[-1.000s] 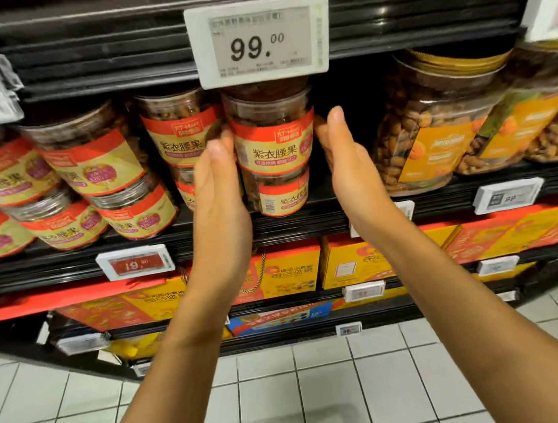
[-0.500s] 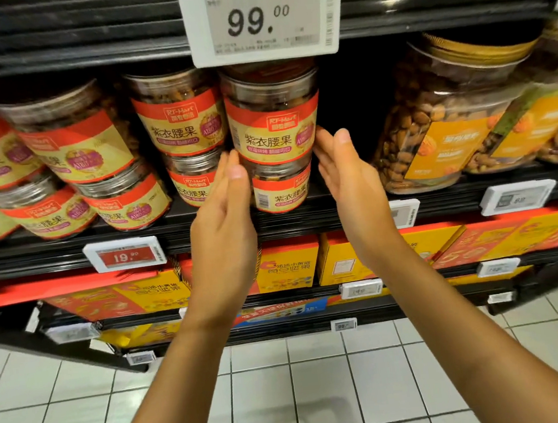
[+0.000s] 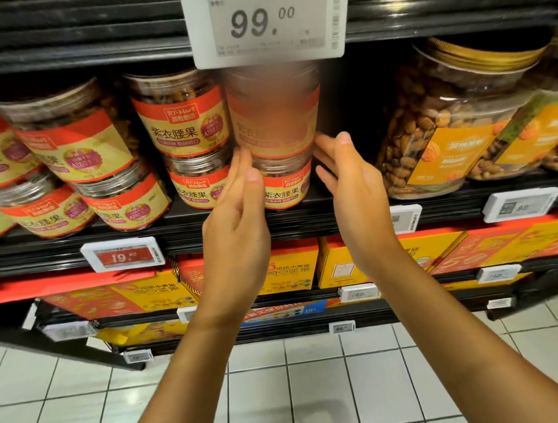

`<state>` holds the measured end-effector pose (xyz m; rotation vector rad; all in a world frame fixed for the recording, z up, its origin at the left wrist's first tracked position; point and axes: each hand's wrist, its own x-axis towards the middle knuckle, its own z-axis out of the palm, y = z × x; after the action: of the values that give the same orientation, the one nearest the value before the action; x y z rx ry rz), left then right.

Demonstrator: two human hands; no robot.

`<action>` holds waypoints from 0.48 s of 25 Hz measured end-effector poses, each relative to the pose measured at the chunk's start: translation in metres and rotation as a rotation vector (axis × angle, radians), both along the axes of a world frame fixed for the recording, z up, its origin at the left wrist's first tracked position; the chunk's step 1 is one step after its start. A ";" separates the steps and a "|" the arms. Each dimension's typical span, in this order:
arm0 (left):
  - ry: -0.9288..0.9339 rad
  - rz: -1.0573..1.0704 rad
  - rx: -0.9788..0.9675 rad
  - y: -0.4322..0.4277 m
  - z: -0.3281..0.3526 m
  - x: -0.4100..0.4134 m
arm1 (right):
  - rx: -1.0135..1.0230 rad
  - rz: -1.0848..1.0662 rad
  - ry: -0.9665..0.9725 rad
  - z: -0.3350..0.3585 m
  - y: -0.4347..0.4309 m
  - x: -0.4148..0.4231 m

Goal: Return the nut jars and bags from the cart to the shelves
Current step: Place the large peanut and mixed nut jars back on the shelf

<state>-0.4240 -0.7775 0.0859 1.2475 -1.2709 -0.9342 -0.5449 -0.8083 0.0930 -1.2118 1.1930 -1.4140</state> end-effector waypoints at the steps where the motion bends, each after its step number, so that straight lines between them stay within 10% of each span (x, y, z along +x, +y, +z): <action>1: -0.005 0.016 0.013 0.001 0.001 -0.001 | 0.011 -0.010 0.015 0.003 -0.001 0.000; 6: 0.136 0.145 0.134 0.033 0.036 0.018 | 0.058 -0.138 0.159 0.022 0.027 0.004; 12: 0.395 0.387 0.259 0.175 0.106 0.083 | 0.110 0.337 0.214 0.078 0.150 0.065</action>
<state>-0.3406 -0.6029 0.1920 1.3632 -0.5862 -1.0154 -0.4795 -0.6585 0.1706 -1.4357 1.1292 -0.9774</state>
